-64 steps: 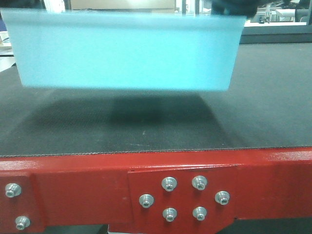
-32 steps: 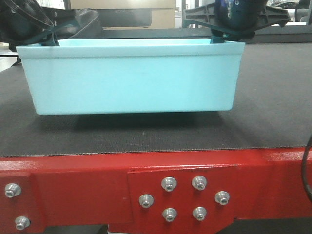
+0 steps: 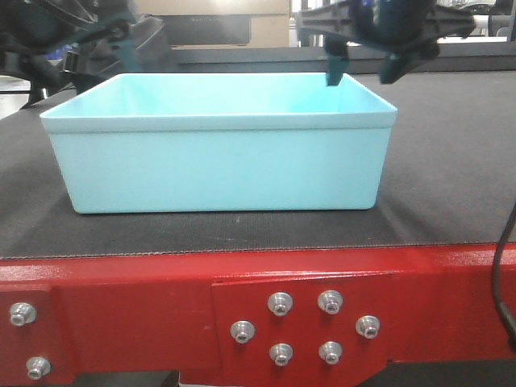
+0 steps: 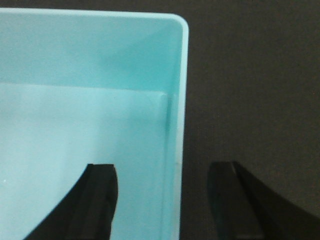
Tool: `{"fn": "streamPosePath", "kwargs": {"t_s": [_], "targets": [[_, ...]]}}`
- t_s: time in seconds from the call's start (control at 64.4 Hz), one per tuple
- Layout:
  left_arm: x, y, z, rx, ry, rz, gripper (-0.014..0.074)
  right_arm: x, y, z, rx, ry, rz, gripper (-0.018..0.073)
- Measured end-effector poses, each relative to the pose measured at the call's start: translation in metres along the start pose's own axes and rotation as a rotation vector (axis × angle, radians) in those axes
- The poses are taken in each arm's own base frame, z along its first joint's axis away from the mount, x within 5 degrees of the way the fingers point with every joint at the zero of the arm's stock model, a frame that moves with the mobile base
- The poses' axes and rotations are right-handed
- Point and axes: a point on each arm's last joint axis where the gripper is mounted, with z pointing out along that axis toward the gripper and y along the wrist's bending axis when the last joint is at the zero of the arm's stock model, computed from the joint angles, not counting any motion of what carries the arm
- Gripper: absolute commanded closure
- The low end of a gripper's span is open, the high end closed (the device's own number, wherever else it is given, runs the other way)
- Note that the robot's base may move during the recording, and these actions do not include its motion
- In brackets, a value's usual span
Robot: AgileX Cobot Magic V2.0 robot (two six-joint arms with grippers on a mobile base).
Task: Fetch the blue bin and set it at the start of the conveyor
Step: 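Open both grippers and raise them away from the bin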
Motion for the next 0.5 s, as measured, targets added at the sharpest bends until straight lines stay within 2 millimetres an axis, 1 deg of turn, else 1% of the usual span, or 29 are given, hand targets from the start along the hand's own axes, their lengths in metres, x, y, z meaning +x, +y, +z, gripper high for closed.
{"fn": "streamPosePath", "kwargs": {"t_s": [0.093, 0.14, 0.202, 0.249, 0.295, 0.311, 0.326, 0.404, 0.42, 0.466, 0.497], "targets": [[-0.008, 0.005, -0.003, -0.042, 0.014, -0.011, 0.0085, -0.005, -0.002, -0.009, 0.002, -0.025, -0.008, 0.0260], [-0.011, 0.007, -0.005, -0.062, 0.024, -0.016, 0.0118, -0.007, -0.003, -0.014, 0.001, -0.039, -0.011, 0.0263], [-0.017, 0.006, -0.009, -0.074, 0.022, -0.019, 0.0189, -0.011, -0.004, -0.021, -0.003, -0.057, -0.008, 0.0281], [-0.020, 0.005, -0.014, -0.079, 0.022, -0.019, 0.0277, -0.014, -0.004, -0.027, -0.008, -0.072, -0.004, 0.0315], [-0.024, 0.001, -0.021, -0.073, 0.009, -0.018, 0.0359, -0.016, -0.005, -0.034, -0.008, -0.083, 0.001, 0.0366], [-0.026, 0.000, -0.025, -0.069, -0.002, -0.016, 0.0387, -0.017, -0.006, -0.036, -0.008, -0.085, 0.002, 0.0396], [-0.028, -0.002, -0.028, -0.066, -0.006, -0.013, 0.0430, -0.018, -0.006, -0.038, -0.007, -0.089, 0.004, 0.0418], [-0.035, -0.007, -0.047, -0.051, -0.044, -0.004, 0.0586, -0.021, -0.010, -0.052, 0.002, -0.104, 0.011, 0.0546], [-0.036, -0.009, -0.051, -0.046, -0.048, -0.002, 0.0599, -0.022, -0.011, -0.054, 0.004, -0.106, 0.014, 0.0570], [-0.040, -0.011, -0.065, -0.035, -0.075, 0.000, 0.0712, -0.024, -0.013, -0.064, 0.011, -0.114, 0.021, 0.0652], [-0.043, -0.012, -0.074, -0.028, -0.090, -0.001, 0.0706, -0.025, -0.015, -0.069, 0.020, -0.114, 0.024, 0.0696]]}}
